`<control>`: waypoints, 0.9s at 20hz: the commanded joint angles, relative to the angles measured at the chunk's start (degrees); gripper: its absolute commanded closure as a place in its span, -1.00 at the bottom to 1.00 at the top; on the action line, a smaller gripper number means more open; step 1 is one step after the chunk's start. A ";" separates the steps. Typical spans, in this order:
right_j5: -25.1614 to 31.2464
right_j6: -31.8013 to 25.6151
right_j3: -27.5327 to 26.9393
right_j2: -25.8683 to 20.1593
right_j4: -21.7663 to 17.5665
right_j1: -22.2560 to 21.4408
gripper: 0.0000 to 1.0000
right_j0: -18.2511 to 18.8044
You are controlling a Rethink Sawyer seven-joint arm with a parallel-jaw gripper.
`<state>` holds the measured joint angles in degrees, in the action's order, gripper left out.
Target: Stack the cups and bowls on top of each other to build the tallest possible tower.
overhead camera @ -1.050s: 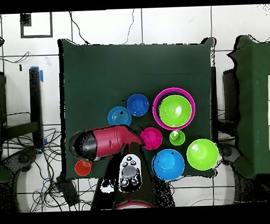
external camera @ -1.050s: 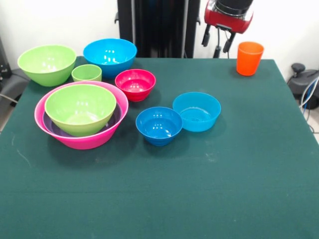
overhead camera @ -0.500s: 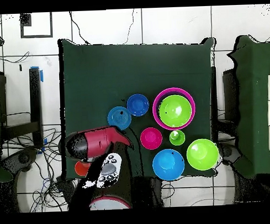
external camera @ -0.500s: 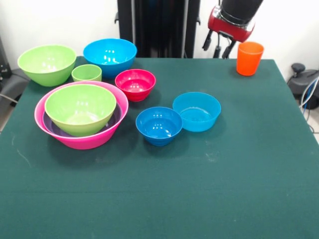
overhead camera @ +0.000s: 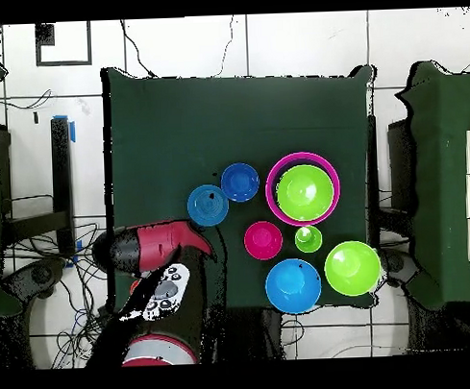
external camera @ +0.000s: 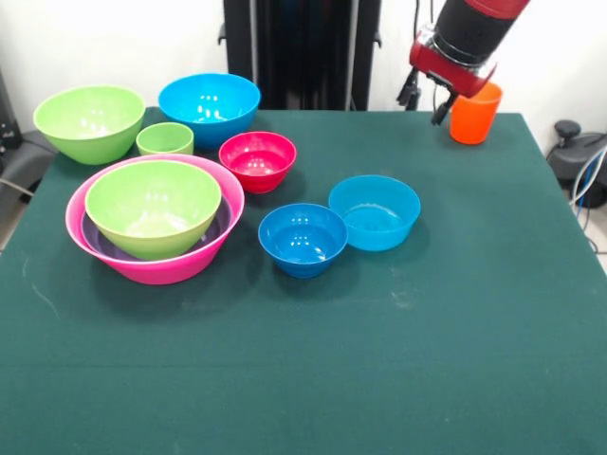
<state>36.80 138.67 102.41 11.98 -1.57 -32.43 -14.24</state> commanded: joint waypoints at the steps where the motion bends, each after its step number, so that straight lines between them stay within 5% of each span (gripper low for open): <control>1: -2.40 15.17 -4.82 -0.10 5.35 3.98 -1.00 -2.10; 6: -7.91 11.18 -6.75 -1.44 4.44 6.99 -1.00 -0.76; 12: -7.38 4.53 -6.25 -5.38 3.49 6.29 -1.00 2.94; 18: -9.23 4.27 -6.84 -7.63 3.58 9.39 -1.00 5.34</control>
<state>33.26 141.17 98.77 12.37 0.82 -26.87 -11.48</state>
